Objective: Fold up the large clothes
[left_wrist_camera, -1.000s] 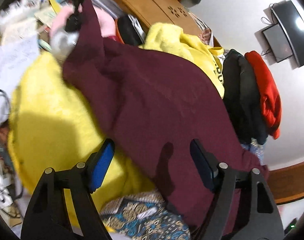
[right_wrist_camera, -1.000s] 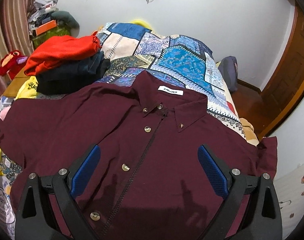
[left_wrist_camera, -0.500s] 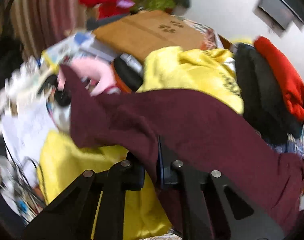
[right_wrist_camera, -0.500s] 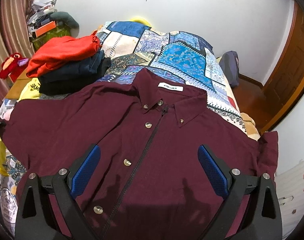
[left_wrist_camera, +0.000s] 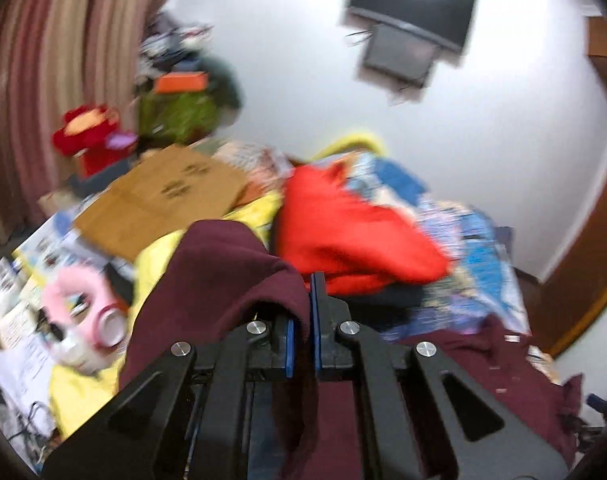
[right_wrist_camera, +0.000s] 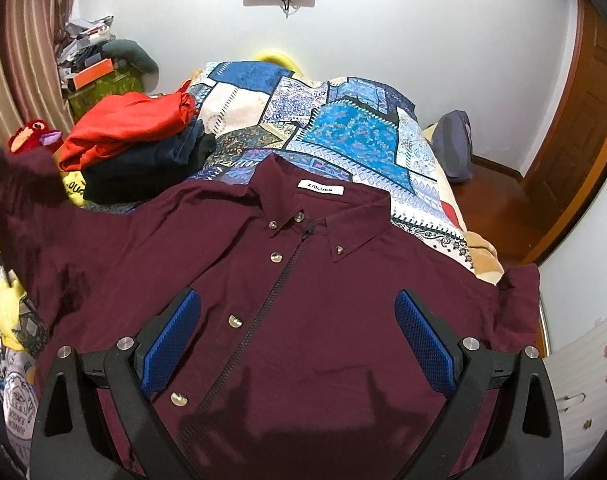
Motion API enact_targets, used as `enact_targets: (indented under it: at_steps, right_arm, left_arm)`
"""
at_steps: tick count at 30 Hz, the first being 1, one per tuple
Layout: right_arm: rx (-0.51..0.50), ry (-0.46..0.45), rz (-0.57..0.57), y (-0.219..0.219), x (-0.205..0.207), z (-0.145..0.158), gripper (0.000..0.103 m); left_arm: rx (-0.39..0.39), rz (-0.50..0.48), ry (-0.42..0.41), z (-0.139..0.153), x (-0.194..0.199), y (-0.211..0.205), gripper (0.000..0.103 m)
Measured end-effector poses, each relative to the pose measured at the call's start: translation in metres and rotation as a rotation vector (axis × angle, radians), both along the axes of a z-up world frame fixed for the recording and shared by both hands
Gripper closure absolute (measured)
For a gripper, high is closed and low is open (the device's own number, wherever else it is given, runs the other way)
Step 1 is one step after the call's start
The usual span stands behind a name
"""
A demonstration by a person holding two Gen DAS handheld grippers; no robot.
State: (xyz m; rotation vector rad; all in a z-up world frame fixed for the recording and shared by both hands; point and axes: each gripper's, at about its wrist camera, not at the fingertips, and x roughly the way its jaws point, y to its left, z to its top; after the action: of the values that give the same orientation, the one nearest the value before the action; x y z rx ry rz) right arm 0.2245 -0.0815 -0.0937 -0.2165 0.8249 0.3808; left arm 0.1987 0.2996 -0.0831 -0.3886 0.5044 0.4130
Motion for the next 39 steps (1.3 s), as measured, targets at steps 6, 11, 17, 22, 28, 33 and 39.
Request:
enact_targets:
  at_steps: [6,11,17,22,28,33,39]
  right_arm:
    - [0.041,0.013,-0.006,-0.017,-0.001,-0.001,0.006]
    - [0.081,0.023,-0.024,-0.035,-0.003,0.001,0.006]
    - [0.102,0.035,-0.060,-0.054,-0.003,-0.002,0.006]
    - [0.098,0.050,-0.073,-0.063,-0.005,-0.007,0.006]
    - [0.077,0.057,-0.074,-0.067,-0.008,-0.011,0.006]
    - [0.063,0.058,-0.076,-0.066,-0.008,-0.010,0.006]
    - [0.045,0.035,-0.052,-0.054,-0.010,-0.002,0.006]
  left_arm:
    - [0.015,-0.213,-0.033,0.021,0.036,-0.081,0.097]
    - [0.025,-0.398,0.038,0.003,0.066,-0.158,0.097]
    - [0.043,-0.579,0.169,-0.037,0.083,-0.243,0.097]
    - [0.028,-0.685,0.326,-0.086,0.087,-0.293,0.097]
    - [-0.001,-0.732,0.444,-0.117,0.079,-0.315,0.075]
    - [-0.010,-0.698,0.467,-0.115,0.067,-0.305,0.050]
    - [-0.014,-0.681,0.405,-0.090,0.050,-0.280,0.044]
